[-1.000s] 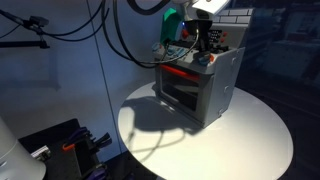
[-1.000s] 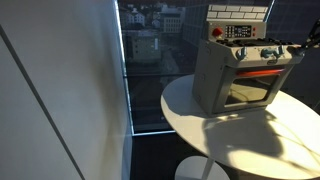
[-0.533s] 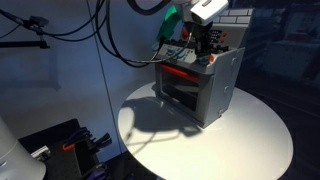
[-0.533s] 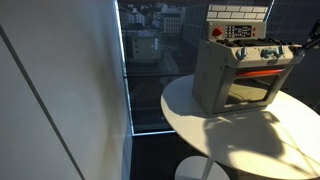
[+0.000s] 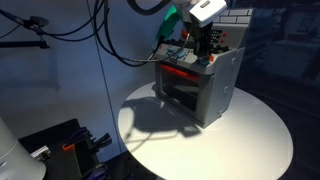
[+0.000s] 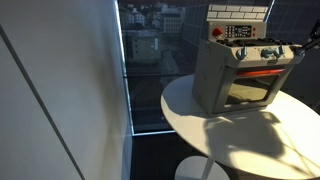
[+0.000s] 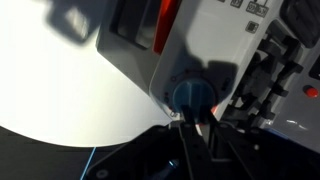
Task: Turn the knob to the far right
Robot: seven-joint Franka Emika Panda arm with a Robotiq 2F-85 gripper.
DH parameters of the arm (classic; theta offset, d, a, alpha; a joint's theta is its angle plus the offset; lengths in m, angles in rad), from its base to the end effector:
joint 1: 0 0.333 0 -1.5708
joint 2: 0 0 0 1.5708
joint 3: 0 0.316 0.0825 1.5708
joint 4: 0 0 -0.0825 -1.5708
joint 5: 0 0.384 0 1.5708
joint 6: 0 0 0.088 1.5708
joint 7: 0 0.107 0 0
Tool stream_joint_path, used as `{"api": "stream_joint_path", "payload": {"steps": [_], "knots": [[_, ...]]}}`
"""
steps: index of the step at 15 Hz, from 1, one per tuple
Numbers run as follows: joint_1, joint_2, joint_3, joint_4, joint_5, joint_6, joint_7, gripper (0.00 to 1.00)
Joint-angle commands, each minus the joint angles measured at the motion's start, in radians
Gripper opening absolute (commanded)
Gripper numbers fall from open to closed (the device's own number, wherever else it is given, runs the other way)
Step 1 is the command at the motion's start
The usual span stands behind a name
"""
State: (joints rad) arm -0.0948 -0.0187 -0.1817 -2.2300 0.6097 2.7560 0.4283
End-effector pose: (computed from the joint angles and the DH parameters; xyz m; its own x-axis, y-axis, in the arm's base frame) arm 0.5322 -0.1760 0.4350 0.2997 -0.9412 0.1559 -0.7444 -0.3329 -0.5788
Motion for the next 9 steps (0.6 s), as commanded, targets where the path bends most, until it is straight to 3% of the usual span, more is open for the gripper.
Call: {"api": "stream_joint_path", "payload": {"steps": [1,2,3,4,9], "knots": [[-0.037,-0.041,-0.004,-0.009,-0.012,-0.012,0.002,0.34],[-0.043,-0.046,-0.006,-0.011,-0.015,-0.009,-0.003,0.43],[-0.052,-0.053,-0.009,-0.012,-0.018,-0.012,-0.007,0.43],[-0.060,-0.060,-0.012,-0.013,-0.023,-0.017,-0.012,0.50],[-0.091,-0.103,-0.025,-0.026,-0.070,-0.074,-0.044,0.89]]}}
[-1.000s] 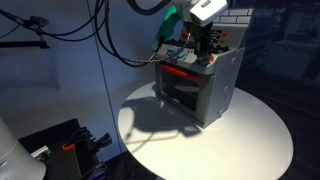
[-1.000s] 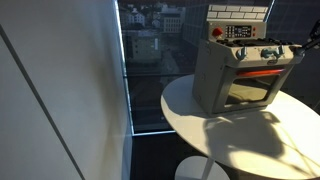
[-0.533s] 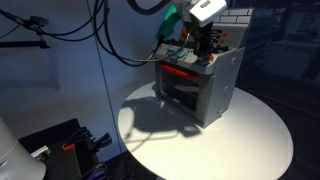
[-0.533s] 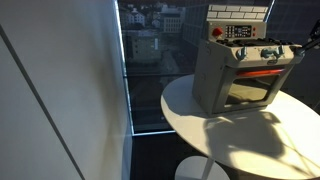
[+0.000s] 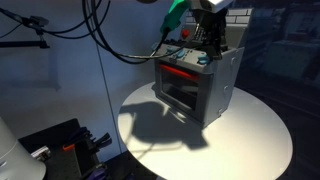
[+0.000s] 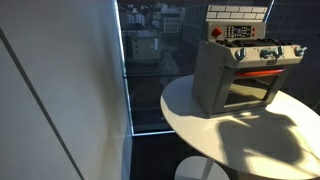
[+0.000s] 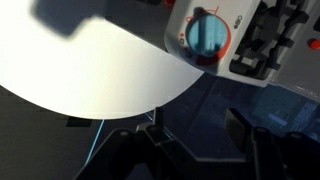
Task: Turn the knob to the far right
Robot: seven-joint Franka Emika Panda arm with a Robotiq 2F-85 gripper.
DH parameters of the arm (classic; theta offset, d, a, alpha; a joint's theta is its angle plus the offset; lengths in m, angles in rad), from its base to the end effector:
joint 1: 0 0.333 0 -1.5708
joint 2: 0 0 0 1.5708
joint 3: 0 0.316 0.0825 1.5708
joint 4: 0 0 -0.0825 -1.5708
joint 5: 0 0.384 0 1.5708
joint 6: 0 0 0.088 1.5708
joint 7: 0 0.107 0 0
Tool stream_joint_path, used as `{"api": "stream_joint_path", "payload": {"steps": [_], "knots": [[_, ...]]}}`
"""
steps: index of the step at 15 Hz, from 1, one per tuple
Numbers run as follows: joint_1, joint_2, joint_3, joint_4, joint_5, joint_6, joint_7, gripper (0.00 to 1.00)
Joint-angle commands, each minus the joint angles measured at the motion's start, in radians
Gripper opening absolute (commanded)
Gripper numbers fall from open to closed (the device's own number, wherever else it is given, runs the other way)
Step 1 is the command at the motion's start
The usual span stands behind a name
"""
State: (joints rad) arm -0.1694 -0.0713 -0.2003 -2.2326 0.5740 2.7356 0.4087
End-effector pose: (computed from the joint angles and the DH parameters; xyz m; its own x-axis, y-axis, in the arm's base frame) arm 0.5079 -0.2209 0.4605 0.2499 -0.9484 0.1950 -0.7438 -0.3170 -0.5884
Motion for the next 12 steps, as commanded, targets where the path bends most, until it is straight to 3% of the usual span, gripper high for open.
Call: {"api": "stream_joint_path", "payload": {"steps": [1,12], "knots": [[-0.021,-0.063,-0.010,-0.028,-0.049,-0.077,-0.034,0.98],[-0.071,-0.175,-0.052,-0.026,-0.239,-0.419,-0.137,1.00]]}}
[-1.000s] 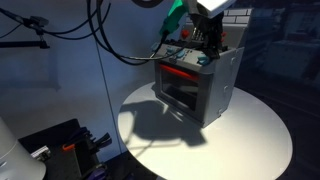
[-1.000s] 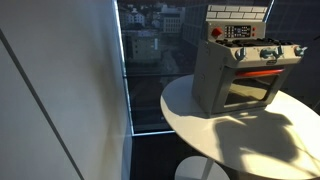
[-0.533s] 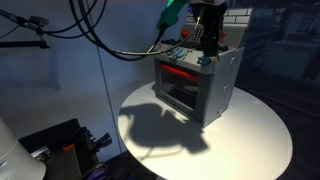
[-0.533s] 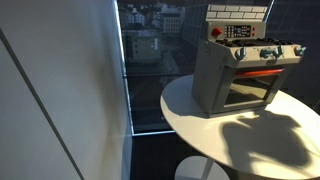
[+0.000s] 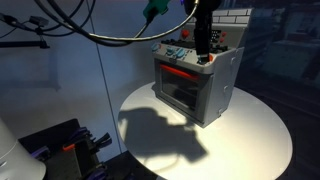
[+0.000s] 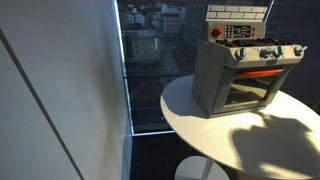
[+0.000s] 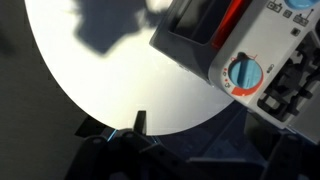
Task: Turn the knob to the far right
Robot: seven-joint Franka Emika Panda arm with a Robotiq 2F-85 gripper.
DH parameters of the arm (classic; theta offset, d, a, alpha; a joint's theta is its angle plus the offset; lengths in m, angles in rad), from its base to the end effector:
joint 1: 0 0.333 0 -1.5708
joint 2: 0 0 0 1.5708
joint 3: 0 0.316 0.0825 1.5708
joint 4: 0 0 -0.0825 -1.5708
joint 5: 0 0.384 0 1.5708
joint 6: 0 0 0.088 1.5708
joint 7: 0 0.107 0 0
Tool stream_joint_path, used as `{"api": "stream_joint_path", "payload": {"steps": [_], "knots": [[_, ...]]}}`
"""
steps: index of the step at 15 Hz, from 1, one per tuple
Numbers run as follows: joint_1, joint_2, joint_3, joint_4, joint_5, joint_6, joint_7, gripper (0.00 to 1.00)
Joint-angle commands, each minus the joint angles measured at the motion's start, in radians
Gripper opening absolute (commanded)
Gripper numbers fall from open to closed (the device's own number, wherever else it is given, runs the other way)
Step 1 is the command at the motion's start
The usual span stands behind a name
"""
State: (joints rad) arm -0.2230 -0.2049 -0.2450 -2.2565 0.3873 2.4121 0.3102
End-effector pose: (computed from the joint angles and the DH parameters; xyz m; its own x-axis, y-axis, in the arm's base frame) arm 0.4596 -0.2353 0.4829 0.4790 -0.8641 0.1548 -0.7456 -0.4936 -0.4477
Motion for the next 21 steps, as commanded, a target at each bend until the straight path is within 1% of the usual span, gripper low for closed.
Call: {"api": "stream_joint_path", "payload": {"steps": [1,7,11,17,21], "knots": [[-0.022,-0.049,-0.009,0.001,-0.072,-0.128,-0.044,1.00],[-0.039,-0.085,-0.005,0.016,-0.213,-0.327,-0.107,1.00],[-0.037,-0.110,0.000,0.016,-0.309,-0.431,-0.161,1.00],[-0.037,-0.178,0.015,-0.002,-0.440,-0.532,-0.214,1.00],[-0.030,-0.246,0.021,-0.026,-0.480,-0.565,-0.261,1.00]]}}
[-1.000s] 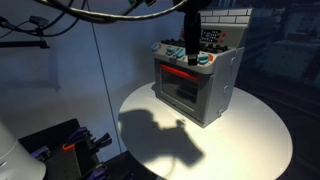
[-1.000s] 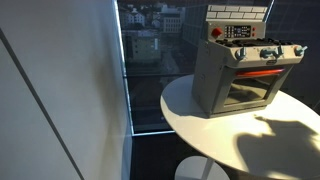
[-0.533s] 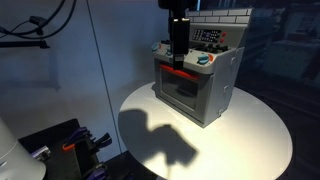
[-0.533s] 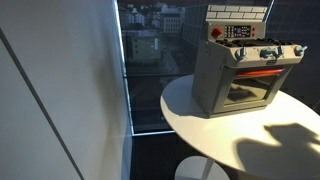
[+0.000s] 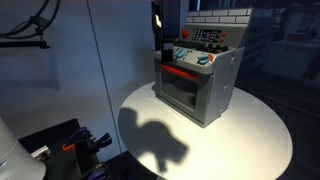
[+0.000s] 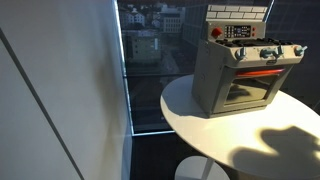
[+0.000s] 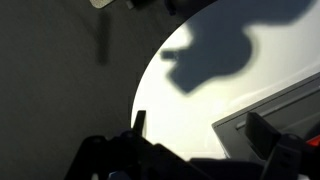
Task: Turn the knob to the far right
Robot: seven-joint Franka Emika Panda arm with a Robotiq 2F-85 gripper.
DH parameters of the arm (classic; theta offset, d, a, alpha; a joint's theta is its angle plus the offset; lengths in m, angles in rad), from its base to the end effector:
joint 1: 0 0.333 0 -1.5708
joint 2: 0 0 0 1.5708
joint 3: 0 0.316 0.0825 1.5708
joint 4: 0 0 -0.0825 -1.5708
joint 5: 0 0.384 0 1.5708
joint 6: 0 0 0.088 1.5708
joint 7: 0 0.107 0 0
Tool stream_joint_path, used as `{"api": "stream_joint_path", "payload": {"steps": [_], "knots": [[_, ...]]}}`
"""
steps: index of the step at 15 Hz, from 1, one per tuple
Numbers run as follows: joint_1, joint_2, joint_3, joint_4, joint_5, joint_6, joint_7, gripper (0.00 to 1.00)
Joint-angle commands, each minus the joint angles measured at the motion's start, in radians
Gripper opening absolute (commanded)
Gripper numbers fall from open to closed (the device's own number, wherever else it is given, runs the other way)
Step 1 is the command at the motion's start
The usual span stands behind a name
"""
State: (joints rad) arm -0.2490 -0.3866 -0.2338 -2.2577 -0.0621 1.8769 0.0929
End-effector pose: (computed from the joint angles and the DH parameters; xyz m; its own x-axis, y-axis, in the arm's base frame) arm 0.3830 -0.2153 0.5104 0.8577 -0.5141 -0.0053 -0.5140 -0.8573 -0.0279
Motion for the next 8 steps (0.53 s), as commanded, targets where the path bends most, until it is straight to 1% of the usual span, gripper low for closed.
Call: {"api": "stream_joint_path", "payload": {"steps": [1,8], "knots": [[-0.002,-0.079,0.011,-0.029,-0.036,-0.036,-0.056,1.00],[0.009,-0.186,0.011,-0.057,-0.019,-0.098,-0.139,1.00]]}}
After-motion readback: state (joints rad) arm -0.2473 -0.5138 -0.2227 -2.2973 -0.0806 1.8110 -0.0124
